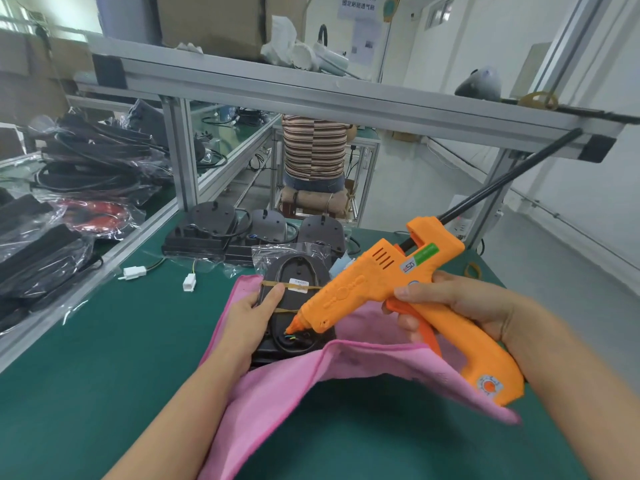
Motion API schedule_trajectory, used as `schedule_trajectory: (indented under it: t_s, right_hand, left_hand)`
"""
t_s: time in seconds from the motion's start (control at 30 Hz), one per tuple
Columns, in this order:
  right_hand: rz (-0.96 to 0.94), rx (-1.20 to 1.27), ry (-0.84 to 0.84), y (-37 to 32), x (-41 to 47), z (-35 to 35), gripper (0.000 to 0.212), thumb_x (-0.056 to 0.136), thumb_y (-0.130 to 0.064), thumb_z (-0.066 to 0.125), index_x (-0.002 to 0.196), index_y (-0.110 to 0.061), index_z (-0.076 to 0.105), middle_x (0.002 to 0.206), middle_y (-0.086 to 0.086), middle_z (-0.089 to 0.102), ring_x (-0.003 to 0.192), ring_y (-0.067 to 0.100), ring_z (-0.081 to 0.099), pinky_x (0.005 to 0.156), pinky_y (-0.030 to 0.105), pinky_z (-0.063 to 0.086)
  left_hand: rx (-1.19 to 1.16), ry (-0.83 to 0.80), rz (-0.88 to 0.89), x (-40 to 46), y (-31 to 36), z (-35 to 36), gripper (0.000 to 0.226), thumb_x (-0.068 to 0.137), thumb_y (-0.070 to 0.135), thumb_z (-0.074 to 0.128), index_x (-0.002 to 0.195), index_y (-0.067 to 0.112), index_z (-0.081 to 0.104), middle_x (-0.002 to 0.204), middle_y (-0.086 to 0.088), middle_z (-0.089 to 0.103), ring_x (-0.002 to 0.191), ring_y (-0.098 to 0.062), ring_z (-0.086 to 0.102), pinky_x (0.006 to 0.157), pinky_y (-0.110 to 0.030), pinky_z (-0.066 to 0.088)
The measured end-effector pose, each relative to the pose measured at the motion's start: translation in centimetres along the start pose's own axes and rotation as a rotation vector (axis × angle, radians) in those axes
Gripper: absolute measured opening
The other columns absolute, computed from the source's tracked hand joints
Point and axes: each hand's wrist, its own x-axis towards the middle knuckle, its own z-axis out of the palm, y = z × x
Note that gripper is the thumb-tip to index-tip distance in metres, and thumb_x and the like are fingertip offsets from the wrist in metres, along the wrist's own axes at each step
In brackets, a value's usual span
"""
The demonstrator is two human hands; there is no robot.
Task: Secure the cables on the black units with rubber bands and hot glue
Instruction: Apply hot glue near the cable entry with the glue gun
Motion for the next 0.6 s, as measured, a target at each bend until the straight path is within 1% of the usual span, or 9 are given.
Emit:
schedule_trajectory:
  t_s: [0.1, 0.23, 0.37, 0.43, 0.5, 0.57, 0.6]
  right_hand:
    - [-0.003, -0.020, 0.002, -0.24, -0.14, 0.17, 0.034, 0.078, -0.028, 0.075, 0.100, -0.004, 0.067, 0.069, 0.013, 0.061, 0.062, 0.025, 0.061, 0.063, 0.034, 0.054]
    - [0.000, 0.001, -0.008, -0.08, -0.28, 0.37, 0.025, 0.080, -0.027, 0.073, 0.097, -0.008, 0.070, 0.070, 0.012, 0.061, 0.062, 0.022, 0.061, 0.063, 0.034, 0.055]
    - [-0.020, 0.015, 0.004, 0.38, -0.32, 0.38, 0.029, 0.079, -0.026, 0.073, 0.101, -0.007, 0.068, 0.072, 0.012, 0.061, 0.063, 0.022, 0.059, 0.065, 0.035, 0.055]
    - [-0.026, 0.018, -0.002, 0.42, -0.44, 0.48, 0.025, 0.079, -0.026, 0.073, 0.098, -0.009, 0.070, 0.071, 0.012, 0.061, 0.063, 0.021, 0.059, 0.065, 0.034, 0.055]
    - [-0.032, 0.012, -0.012, 0.36, -0.60, 0.64, 0.021, 0.080, -0.026, 0.073, 0.094, -0.011, 0.073, 0.070, 0.011, 0.062, 0.062, 0.020, 0.060, 0.063, 0.033, 0.055]
    - [-0.045, 0.007, -0.017, 0.37, -0.70, 0.74, 0.020, 0.080, -0.026, 0.073, 0.095, -0.012, 0.073, 0.069, 0.010, 0.062, 0.062, 0.020, 0.060, 0.063, 0.032, 0.055]
    - [-0.053, 0.008, -0.017, 0.42, -0.74, 0.73, 0.022, 0.080, -0.026, 0.074, 0.096, -0.011, 0.073, 0.069, 0.011, 0.061, 0.062, 0.020, 0.060, 0.063, 0.032, 0.055]
  left_hand:
    - [0.014, 0.001, 0.021, 0.05, -0.21, -0.06, 0.026, 0.092, 0.038, 0.061, 0.098, 0.015, 0.072, 0.076, 0.001, 0.076, 0.065, -0.010, 0.071, 0.056, -0.020, 0.051]
    - [0.030, 0.037, 0.059, -0.06, -0.49, 0.10, 0.021, 0.095, 0.033, 0.059, 0.093, 0.015, 0.070, 0.064, 0.013, 0.072, 0.055, 0.004, 0.064, 0.047, -0.008, 0.044]
    - [0.073, 0.036, 0.106, -0.34, -0.65, 0.19, 0.014, 0.097, 0.033, 0.055, 0.086, 0.028, 0.062, 0.059, 0.031, 0.064, 0.056, 0.021, 0.056, 0.046, 0.002, 0.036]
    - [0.084, 0.036, 0.115, -0.30, -0.59, 0.14, 0.012, 0.096, 0.033, 0.056, 0.086, 0.029, 0.061, 0.061, 0.028, 0.065, 0.058, 0.025, 0.053, 0.047, 0.004, 0.035]
    - [0.098, 0.039, 0.119, -0.17, -0.60, 0.08, 0.011, 0.096, 0.034, 0.057, 0.087, 0.028, 0.061, 0.068, 0.022, 0.066, 0.059, 0.026, 0.053, 0.048, 0.004, 0.035]
    - [0.104, 0.039, 0.123, -0.14, -0.56, 0.08, 0.013, 0.096, 0.034, 0.057, 0.085, 0.028, 0.062, 0.062, 0.023, 0.067, 0.057, 0.024, 0.053, 0.047, 0.003, 0.035]
    - [0.110, 0.036, 0.127, -0.10, -0.64, 0.06, 0.015, 0.096, 0.034, 0.057, 0.084, 0.027, 0.062, 0.059, 0.027, 0.065, 0.055, 0.022, 0.054, 0.046, 0.002, 0.035]
